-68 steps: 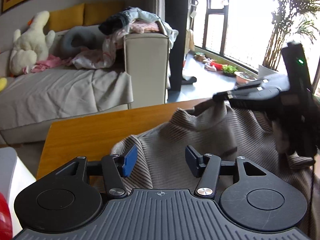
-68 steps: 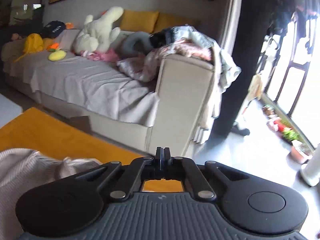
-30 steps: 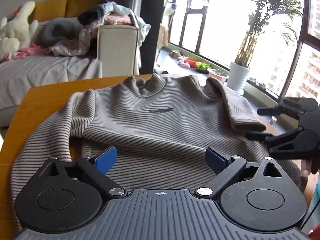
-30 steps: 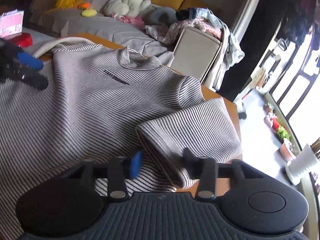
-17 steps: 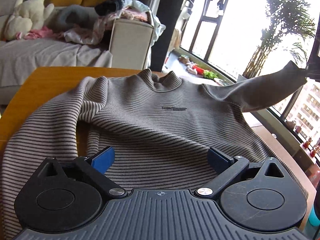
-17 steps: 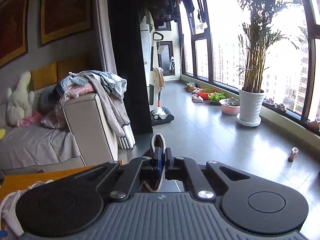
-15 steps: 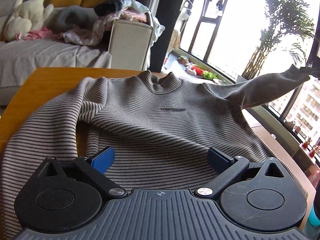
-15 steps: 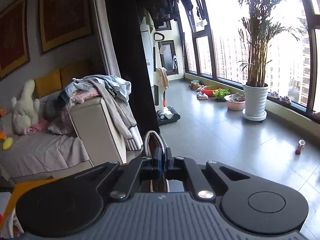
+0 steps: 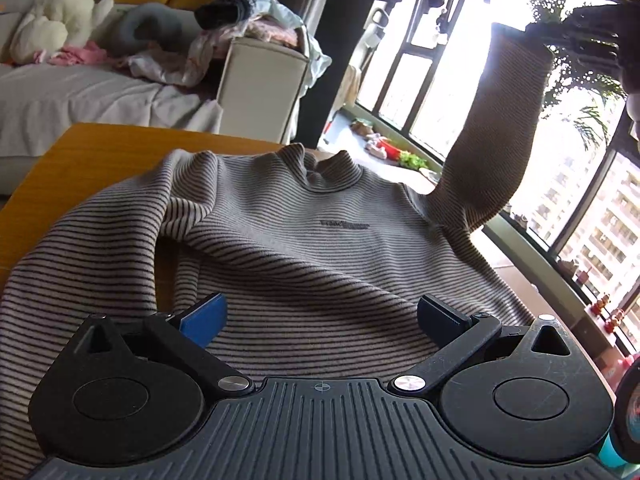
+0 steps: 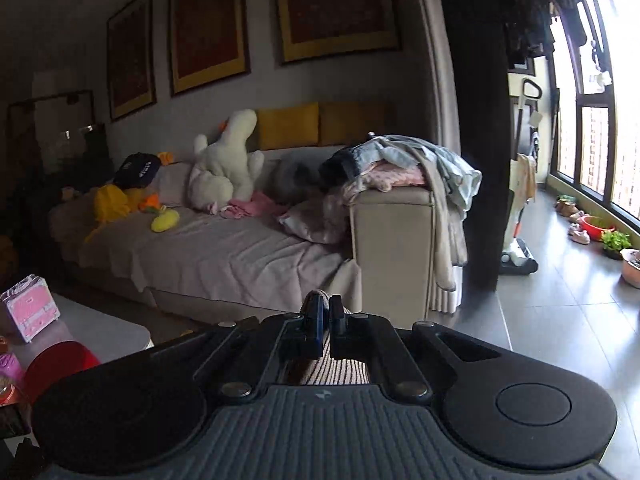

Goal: Fold clothes

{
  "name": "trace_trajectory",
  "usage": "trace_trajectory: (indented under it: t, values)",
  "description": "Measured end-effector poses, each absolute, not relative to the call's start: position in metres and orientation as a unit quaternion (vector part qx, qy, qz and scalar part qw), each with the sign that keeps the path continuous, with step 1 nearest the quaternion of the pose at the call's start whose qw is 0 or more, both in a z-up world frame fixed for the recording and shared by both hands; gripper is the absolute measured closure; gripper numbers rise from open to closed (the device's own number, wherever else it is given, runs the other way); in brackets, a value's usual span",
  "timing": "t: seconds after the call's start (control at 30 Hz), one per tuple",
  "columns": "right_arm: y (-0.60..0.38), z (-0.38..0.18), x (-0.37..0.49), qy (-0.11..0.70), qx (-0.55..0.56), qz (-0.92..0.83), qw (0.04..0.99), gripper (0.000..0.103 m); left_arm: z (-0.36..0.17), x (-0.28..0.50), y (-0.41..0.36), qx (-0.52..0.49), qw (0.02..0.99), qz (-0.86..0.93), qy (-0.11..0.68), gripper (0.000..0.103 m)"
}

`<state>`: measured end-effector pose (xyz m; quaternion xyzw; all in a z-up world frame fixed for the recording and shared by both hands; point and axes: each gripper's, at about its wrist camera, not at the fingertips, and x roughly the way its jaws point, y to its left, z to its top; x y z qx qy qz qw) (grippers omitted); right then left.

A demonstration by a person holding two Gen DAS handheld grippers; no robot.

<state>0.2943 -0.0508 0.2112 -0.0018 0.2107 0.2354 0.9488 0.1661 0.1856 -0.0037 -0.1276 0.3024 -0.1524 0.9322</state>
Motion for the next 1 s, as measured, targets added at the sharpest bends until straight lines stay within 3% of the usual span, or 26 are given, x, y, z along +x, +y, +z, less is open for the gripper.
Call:
trace_trajectory:
  t: [0.5,0.77,0.9,1.0]
  values:
    - [0.026,0.168,0.313,0.247,-0.037,0.261,0.932,0.099,-0.006,0.167,0.197,-0.167,0.923,-0.173,0.3,0.0]
    - [-0.001,0.15,0.272,0.26,-0.036,0.25,0.932,0.074,-0.007,0.168,0.198,-0.174,0.921,-0.174,0.302,0.0]
    - [-0.007,0.131,0.226,0.237,-0.112,0.252,0.932,0.064,-0.004,0.168,0.201,-0.169,0.921,-0.164,0.309,0.0]
    - [0.0,0.11,0.191,0.238,-0.157,0.297,0.911,0.057,0.013,0.152,0.203,-0.111,0.929,-0.163,0.314,0.0]
